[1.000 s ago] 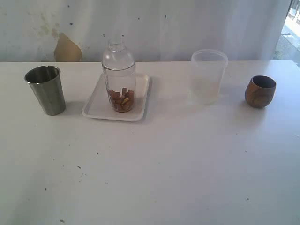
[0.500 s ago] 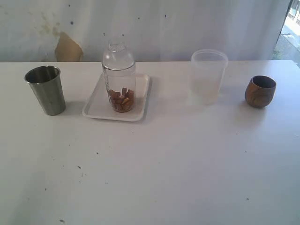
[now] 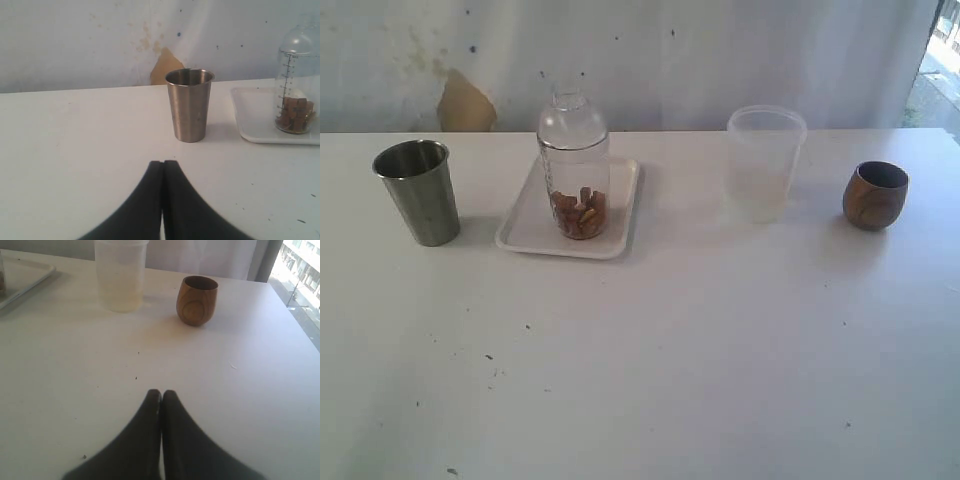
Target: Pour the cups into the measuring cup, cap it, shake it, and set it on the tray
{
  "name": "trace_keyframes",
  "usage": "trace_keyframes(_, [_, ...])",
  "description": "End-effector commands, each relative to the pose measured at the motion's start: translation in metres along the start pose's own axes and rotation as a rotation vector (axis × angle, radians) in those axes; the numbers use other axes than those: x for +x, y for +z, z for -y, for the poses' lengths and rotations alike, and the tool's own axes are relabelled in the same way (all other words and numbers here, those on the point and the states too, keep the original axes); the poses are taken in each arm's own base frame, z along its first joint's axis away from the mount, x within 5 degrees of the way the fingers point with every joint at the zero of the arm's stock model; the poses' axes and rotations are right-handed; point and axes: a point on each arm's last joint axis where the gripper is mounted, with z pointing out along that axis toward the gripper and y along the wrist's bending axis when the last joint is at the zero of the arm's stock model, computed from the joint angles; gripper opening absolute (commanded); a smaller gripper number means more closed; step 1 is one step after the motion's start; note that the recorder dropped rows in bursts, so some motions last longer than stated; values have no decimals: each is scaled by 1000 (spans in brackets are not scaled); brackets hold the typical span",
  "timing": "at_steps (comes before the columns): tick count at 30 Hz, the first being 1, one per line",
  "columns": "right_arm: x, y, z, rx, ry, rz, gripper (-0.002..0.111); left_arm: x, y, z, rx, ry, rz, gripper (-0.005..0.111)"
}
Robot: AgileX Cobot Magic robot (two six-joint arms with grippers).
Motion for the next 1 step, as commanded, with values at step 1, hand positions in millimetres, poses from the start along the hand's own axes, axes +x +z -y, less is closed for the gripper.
trace_keyframes(1, [1,0,0,4,-2,10,0,1,0,0,2,-3,6,0])
